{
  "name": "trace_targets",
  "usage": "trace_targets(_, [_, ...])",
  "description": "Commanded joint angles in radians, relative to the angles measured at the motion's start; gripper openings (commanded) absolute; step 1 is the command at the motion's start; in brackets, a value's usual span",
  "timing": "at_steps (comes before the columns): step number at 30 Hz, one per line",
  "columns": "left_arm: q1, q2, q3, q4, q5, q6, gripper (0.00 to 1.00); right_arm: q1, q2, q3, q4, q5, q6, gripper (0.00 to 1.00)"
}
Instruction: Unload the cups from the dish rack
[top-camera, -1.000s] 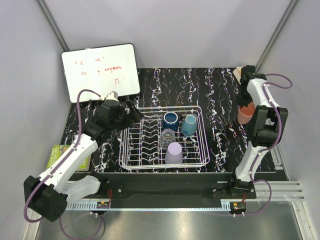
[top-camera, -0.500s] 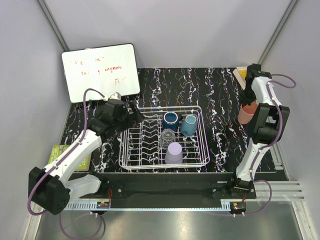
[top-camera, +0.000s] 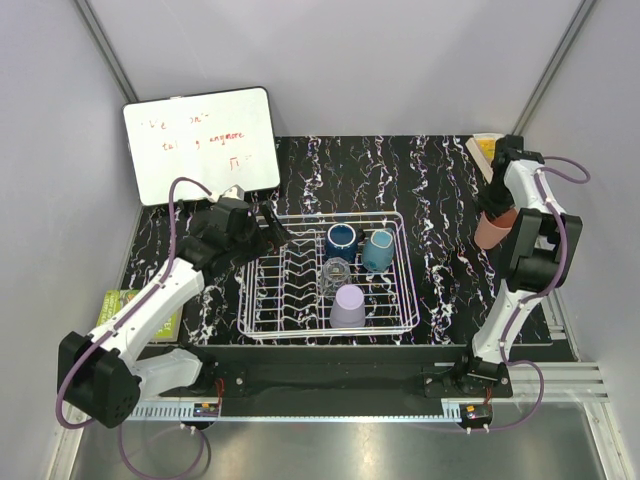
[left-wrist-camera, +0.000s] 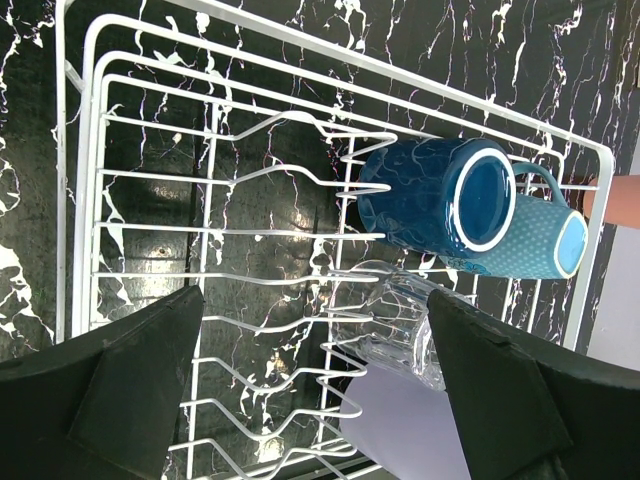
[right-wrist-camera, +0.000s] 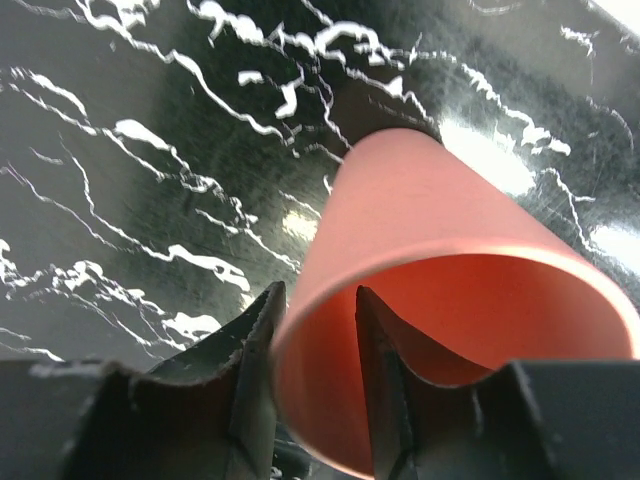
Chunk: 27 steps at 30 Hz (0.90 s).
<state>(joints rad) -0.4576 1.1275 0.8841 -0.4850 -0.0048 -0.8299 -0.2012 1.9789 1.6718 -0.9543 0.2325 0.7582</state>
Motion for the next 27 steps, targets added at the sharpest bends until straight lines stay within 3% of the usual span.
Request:
trace_targets(1, [-0.007, -0.028, 0.042, 0.013, 0.006, 0.018, 0.99, -0.003, -0.098, -0.015, 0.029, -0.025, -0.007, 0.42])
trace_targets(5, [-0.016, -0.049, 0.042, 0.008, -0.035, 0.026, 0.99, 0.005, -0.166, -0.015, 0.054, -0.022, -0.011, 0.44])
trace_targets(7, [-0.023, -0.057, 0.042, 0.008, -0.05, 0.034, 0.99, 0.022, -0.209, 0.015, 0.065, -0.022, -0.016, 0.66])
trace_targets(10, [-0.036, -0.052, 0.064, -0.013, -0.08, 0.046, 0.99, 0.031, -0.277, 0.051, 0.065, -0.022, -0.017, 0.83])
trace_targets(12, [-0.041, -0.049, 0.073, -0.024, -0.103, 0.055, 0.99, 0.046, -0.307, 0.074, 0.061, -0.016, -0.029, 0.88])
trace_targets(16, [-0.055, -0.041, 0.081, -0.03, -0.138, 0.078, 0.99, 0.178, -0.423, 0.059, 0.094, 0.046, -0.101, 0.95])
trace_targets(20, [-0.081, -0.011, 0.107, -0.047, -0.146, 0.141, 0.99, 0.295, -0.581, -0.114, 0.212, 0.051, -0.16, 0.98])
trace_targets(23, [-0.15, 0.031, 0.156, -0.09, -0.21, 0.198, 0.99, 0.351, -0.708, -0.26, 0.293, 0.01, -0.169, 0.99])
trace_targets(27, [-0.365, 0.104, 0.26, -0.158, -0.409, 0.251, 0.99, 0.42, -0.882, -0.403, 0.331, -0.004, -0.184, 0.98])
